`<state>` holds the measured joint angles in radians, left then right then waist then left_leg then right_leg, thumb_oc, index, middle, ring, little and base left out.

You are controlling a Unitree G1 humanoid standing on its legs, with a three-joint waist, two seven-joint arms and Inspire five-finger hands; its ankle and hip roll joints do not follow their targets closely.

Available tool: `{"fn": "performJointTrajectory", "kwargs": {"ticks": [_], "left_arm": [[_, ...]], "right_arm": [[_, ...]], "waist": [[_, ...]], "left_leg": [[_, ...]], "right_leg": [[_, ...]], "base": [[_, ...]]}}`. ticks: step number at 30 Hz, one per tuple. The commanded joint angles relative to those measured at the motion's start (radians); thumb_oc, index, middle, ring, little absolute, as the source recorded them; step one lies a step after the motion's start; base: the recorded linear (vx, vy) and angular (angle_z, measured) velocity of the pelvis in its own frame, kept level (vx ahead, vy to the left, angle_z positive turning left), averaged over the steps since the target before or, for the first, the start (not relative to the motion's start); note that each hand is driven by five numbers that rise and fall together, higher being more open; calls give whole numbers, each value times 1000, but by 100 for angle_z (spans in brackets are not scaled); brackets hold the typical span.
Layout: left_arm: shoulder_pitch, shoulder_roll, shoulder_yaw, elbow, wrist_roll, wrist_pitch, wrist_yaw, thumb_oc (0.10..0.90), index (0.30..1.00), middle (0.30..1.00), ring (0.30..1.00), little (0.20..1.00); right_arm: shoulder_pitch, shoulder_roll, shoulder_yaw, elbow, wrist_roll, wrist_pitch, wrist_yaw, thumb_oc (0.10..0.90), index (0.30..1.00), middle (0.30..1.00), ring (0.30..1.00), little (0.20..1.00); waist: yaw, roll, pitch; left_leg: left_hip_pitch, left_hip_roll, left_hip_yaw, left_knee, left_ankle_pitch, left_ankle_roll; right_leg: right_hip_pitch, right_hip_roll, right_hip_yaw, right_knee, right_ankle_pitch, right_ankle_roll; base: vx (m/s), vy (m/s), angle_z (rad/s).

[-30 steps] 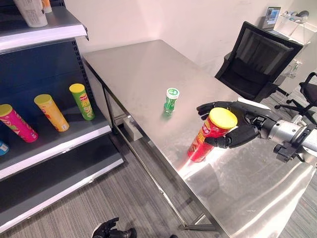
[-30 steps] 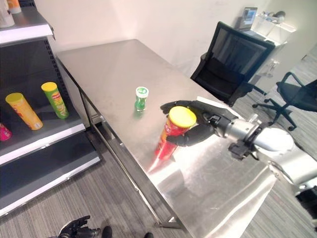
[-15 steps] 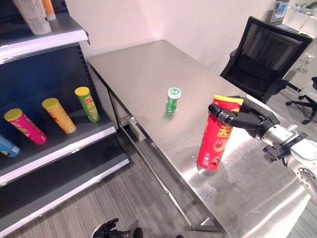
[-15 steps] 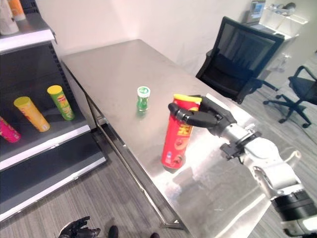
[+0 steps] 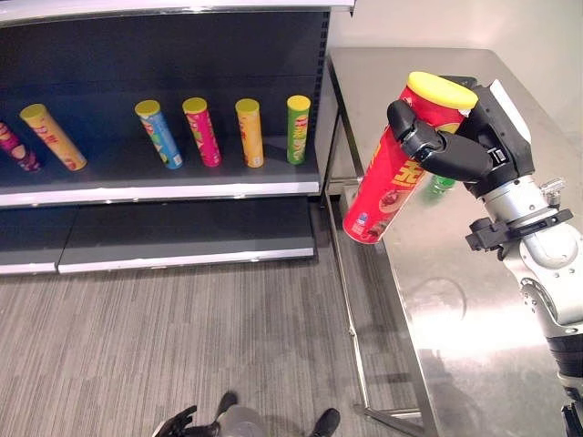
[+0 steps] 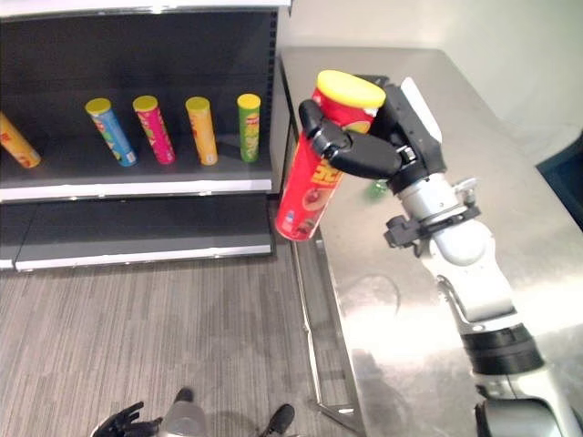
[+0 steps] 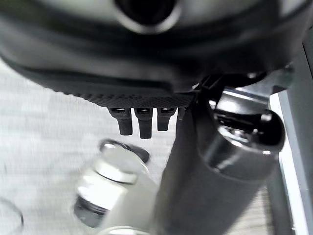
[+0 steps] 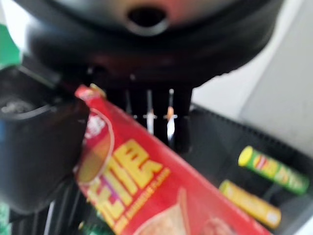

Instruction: Put the goods on the table back onto the shelves and tidy them up.

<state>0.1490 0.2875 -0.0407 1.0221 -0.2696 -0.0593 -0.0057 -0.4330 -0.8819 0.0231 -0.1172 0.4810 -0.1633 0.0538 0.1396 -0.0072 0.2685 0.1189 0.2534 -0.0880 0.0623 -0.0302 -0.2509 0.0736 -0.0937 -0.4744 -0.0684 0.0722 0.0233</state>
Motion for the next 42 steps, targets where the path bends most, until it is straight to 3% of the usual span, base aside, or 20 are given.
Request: {"fn": "performJointTrajectory", "kwargs": {"ticks": [1, 3, 5, 6, 7, 10, 12, 16, 20, 22, 23, 24, 25, 26, 29, 31, 33, 35, 38, 42], "left_arm": [[-53, 12, -88, -69, 34, -47, -18, 800, 900, 900, 900, 900], [-48, 40, -73, -78, 59, -51, -24, 800, 900, 900, 900, 900], [-55, 55, -48, -63, 48, -49, -15, 800, 900, 900, 900, 900], [-59, 62, -32, -59, 37, -46, -9, 800, 900, 900, 900, 900], [-49, 64, -12, -56, 25, -39, -10, 800, 900, 900, 900, 900], [-34, 57, 1, -26, 23, -27, -16, 800, 900, 900, 900, 900], [0, 27, 13, -48, -12, -23, -27, 800, 900, 900, 900, 900], [17, -20, 22, -94, -65, -24, -22, 800, 900, 900, 900, 900], [22, -31, 21, -115, -64, -18, -27, 800, 900, 900, 900, 900], [12, -8, 12, -131, -63, -28, -11, 800, 900, 900, 900, 900], [8, 1, -2, -140, -41, -28, -5, 800, 900, 900, 900, 900], [2, 2, -12, -138, -18, -30, -7, 800, 900, 900, 900, 900], [3, 2, -15, -138, -18, -30, -7, 800, 900, 900, 900, 900], [-12, 19, -37, -139, 26, -26, -17, 800, 900, 900, 900, 900], [-32, 69, -34, -147, 63, -24, -14, 800, 900, 900, 900, 900], [-40, 88, -26, -161, 60, -22, -11, 800, 900, 900, 900, 900], [-41, 91, -25, -167, 57, -23, -16, 800, 900, 900, 900, 900], [-39, 92, -26, -162, 69, -22, -21, 800, 900, 900, 900, 900], [-46, 73, -26, -146, 77, -24, -25, 800, 900, 900, 900, 900], [-38, 65, -39, -172, 89, -31, -36, 800, 900, 900, 900, 900]], "right_arm": [[-40, -23, -95, -67, 4, -99, -56, 400, 300, 300, 300, 300], [-41, -8, -80, -66, -53, -83, -64, 400, 300, 300, 300, 300], [-45, 6, -60, -78, -65, -87, -66, 400, 300, 300, 300, 300], [-44, 7, -56, -83, -67, -91, -70, 400, 300, 300, 300, 300], [-31, 12, -66, -95, -66, -87, -70, 400, 300, 300, 300, 300], [-20, 11, -64, -108, -80, -89, -61, 400, 300, 300, 300, 300], [-1, 1, -70, -107, -59, -85, -52, 400, 300, 300, 300, 300], [44, -21, -103, -104, -46, -95, -58, 400, 300, 300, 300, 300], [82, -20, -123, -117, -69, -81, -63, 400, 300, 300, 300, 300], [99, -31, -131, -123, -97, -92, -79, 400, 300, 300, 300, 300], [144, -29, -166, -132, -125, -85, -91, 400, 300, 300, 300, 300], [174, -1, -184, -143, -140, -76, -89, 400, 300, 300, 300, 300], [181, 1, -189, -148, -141, -74, -89, 400, 300, 300, 300, 300], [219, 30, -209, -160, -176, -55, -83, 400, 300, 300, 300, 300], [190, 94, -142, -170, -203, -44, -75, 400, 300, 300, 300, 300], [190, 97, -125, -164, -217, -35, -72, 400, 300, 300, 300, 300], [195, 85, -132, -167, -220, -29, -66, 400, 300, 300, 300, 300], [180, 85, -122, -169, -210, -32, -66, 400, 300, 300, 300, 300], [163, 81, -97, -152, -208, -38, -68, 400, 300, 300, 300, 300], [168, 84, -100, -147, -198, -37, -60, 400, 300, 300, 300, 300]], "waist": [[-27, -10, -147], [-20, -16, -151], [-21, -14, -132], [-21, -10, -125], [-18, -3, -116], [-10, -9, -107], [9, -54, -93], [18, -65, -58], [15, -55, -50], [3, -70, -49], [-14, -41, -73], [-20, -5, -107], [-20, -6, -109], [-29, 0, -126], [-22, 1, -116], [-32, 7, -106], [-51, 23, -92], [-58, 29, -78], [-87, 13, -32], [-87, -4, -36]], "left_leg": [[-31, -81, 11, -108, -39, 105], [-15, -150, 38, -150, -55, 144], [-34, -178, 34, -150, -39, 167], [-46, -190, 32, -150, -29, 177], [-64, -213, 22, -150, -8, 196], [-79, -250, 6, -150, 24, 215], [-92, -289, -25, -136, 28, 211], [-182, -302, 2, 24, -7, 187], [-225, -225, 75, 33, 4, 173], [-266, -17, 48, -88, 115, 131], [-288, 46, 72, -144, 165, 99], [-269, 38, 84, -150, 165, 64], [-270, 36, 82, -150, 165, 64], [-251, -17, 99, -139, 149, 68], [-202, -113, 170, -139, 94, 136], [-190, -143, 180, -145, 85, 159], [-170, -175, 172, -150, 69, 178], [-151, -205, 172, -150, 55, 190], [-121, -230, 157, -150, 35, 207], [-113, -243, 148, -150, 29, 213]], "right_leg": [[-45, -264, 38, -16, 74, 214], [-71, -319, 62, -8, 117, 231], [-110, -306, 120, 66, 89, 210], [-114, -272, 155, 105, 53, 194], [-111, -172, 201, 191, -50, 156], [-126, -15, 223, 291, -165, 109], [-43, 63, 270, 108, -156, 67], [15, 46, 234, -9, -111, 77], [24, 22, 212, -19, -112, 89], [10, -47, 208, -13, -149, 118], [39, -85, 202, -12, -167, 144], [57, -114, 184, -11, -146, 163], [59, -115, 180, -13, -145, 164], [77, -201, 158, 7, -98, 196], [4, -330, 124, 144, 16, 187], [-40, -313, 141, 239, -6, 156], [-82, -235, 199, 286, -60, 136], [-94, -169, 173, 214, -92, 122], [-189, -86, 281, 70, -9, 157], [-153, -89, 295, 11, 13, 163]], "base": [[-146, 644, 37], [-178, 577, 3], [-175, 313, 6], [-163, 247, 37], [-186, 301, 40], [-88, 166, 43], [19, -70, 33], [-21, -20, 35], [18, 181, 74], [235, 692, 14], [420, 962, 5], [347, 762, 32], [340, 725, 54], [244, 534, 68], [165, 652, 16], [82, 464, -34], [88, 239, 37], [123, 204, 46], [162, 74, 7], [68, -35, 17]]}}
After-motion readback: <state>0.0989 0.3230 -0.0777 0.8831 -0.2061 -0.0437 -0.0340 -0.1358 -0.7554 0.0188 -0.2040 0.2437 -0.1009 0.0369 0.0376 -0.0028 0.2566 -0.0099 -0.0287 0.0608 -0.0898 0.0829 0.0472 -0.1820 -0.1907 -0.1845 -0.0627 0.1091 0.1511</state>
